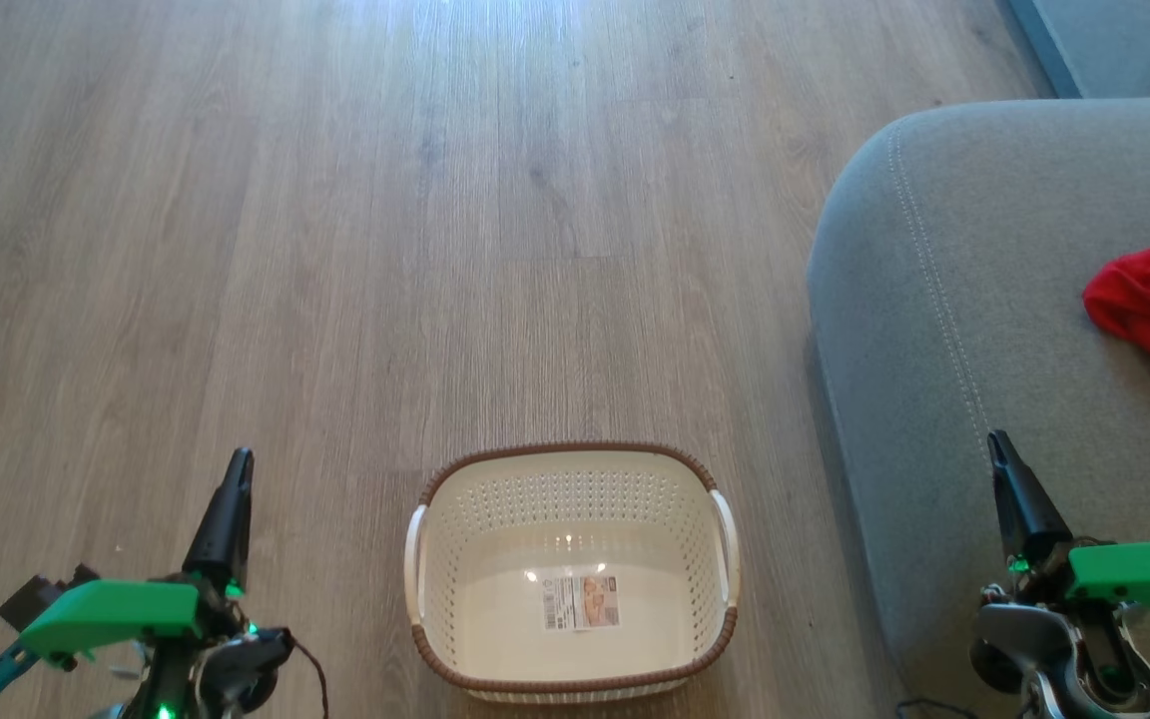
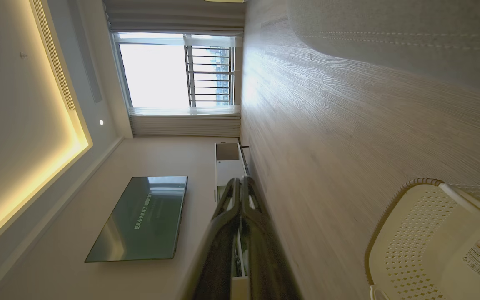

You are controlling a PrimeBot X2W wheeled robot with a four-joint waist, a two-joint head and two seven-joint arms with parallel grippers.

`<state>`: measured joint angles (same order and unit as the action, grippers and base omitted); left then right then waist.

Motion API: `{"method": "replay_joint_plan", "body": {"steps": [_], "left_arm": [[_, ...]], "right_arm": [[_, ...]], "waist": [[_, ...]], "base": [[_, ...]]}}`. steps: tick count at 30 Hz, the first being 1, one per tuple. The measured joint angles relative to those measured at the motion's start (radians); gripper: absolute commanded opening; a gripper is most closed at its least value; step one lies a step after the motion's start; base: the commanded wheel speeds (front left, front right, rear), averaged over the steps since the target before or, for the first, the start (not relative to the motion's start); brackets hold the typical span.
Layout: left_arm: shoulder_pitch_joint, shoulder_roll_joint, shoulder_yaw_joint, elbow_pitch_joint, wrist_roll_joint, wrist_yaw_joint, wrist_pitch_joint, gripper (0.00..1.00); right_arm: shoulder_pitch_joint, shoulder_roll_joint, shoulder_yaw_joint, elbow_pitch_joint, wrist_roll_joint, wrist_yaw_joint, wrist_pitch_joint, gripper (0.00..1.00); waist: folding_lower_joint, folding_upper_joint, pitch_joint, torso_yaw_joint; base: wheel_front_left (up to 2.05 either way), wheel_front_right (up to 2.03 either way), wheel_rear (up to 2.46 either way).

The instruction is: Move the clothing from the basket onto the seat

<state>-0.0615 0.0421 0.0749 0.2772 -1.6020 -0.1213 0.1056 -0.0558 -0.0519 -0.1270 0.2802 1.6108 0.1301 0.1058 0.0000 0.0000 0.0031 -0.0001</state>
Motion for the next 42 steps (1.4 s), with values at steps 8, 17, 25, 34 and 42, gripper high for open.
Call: {"method": "replay_joint_plan", "body": {"steps": [8, 17, 25, 34, 42], "left_arm": [[0.0, 0.0, 0.0, 0.0, 0.0, 0.0, 0.0, 0.0], [0.0, 0.0, 0.0, 0.0, 0.0, 0.0, 0.0, 0.0], [0.0, 0.0, 0.0, 0.0, 0.0, 0.0, 0.0, 0.0], [0.0, 0.0, 0.0, 0.0, 0.0, 0.0, 0.0, 0.0], [0.0, 0.0, 0.0, 0.0, 0.0, 0.0, 0.0, 0.0]], "right_arm": [[0.0, 0.001, 0.0, 0.0, 0.0, 0.0, 0.0, 0.0], [0.0, 0.003, -0.001, 0.0, 0.0, 0.0, 0.0, 0.0], [0.0, 0.005, -0.001, 0.0, 0.0, 0.0, 0.0, 0.0], [0.0, 0.005, -0.002, 0.0, 0.0, 0.0, 0.0, 0.0], [0.0, 0.005, -0.002, 0.0, 0.0, 0.0, 0.0, 0.0]], "waist": [[0.0, 0.0, 0.0, 0.0], [0.0, 0.0, 0.0, 0.0], [0.0, 0.0, 0.0, 0.0], [0.0, 0.0, 0.0, 0.0], [0.0, 0.0, 0.0, 0.0]], "base": [[0.0, 0.0, 0.0], [0.0, 0.0, 0.0], [0.0, 0.0, 0.0], [0.0, 0.0, 0.0], [0.0, 0.0, 0.0]]}}
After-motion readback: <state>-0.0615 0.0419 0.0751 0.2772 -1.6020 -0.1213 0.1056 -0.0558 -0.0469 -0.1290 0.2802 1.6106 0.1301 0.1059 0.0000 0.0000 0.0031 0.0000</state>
